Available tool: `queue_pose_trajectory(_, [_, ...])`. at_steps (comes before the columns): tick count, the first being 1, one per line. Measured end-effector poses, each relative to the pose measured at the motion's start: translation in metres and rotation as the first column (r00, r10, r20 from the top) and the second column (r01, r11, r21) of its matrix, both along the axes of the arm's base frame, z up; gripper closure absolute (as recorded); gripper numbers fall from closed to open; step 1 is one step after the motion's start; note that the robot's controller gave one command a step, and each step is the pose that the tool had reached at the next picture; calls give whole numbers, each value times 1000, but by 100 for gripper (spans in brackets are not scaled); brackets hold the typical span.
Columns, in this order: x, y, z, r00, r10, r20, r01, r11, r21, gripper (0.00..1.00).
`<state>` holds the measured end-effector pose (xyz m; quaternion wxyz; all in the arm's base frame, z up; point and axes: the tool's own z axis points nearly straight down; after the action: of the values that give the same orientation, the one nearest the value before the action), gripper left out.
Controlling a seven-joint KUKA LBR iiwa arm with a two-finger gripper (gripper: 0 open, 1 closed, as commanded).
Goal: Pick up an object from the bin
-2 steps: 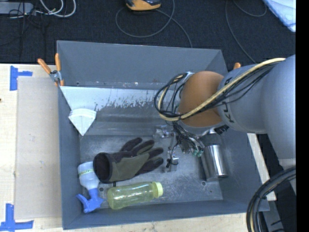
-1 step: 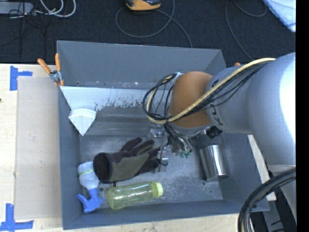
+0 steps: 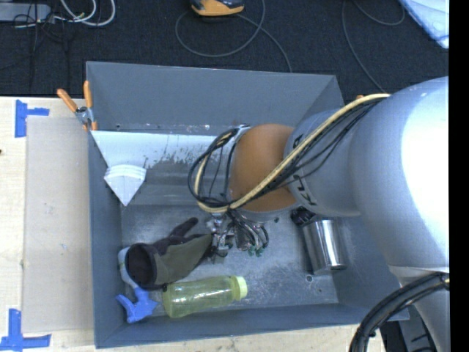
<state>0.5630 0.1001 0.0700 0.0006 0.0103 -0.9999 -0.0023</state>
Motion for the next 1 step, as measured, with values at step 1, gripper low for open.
queue_pose_trajectory(1, [0,0,0,1000,0,0,0,1000,0,100])
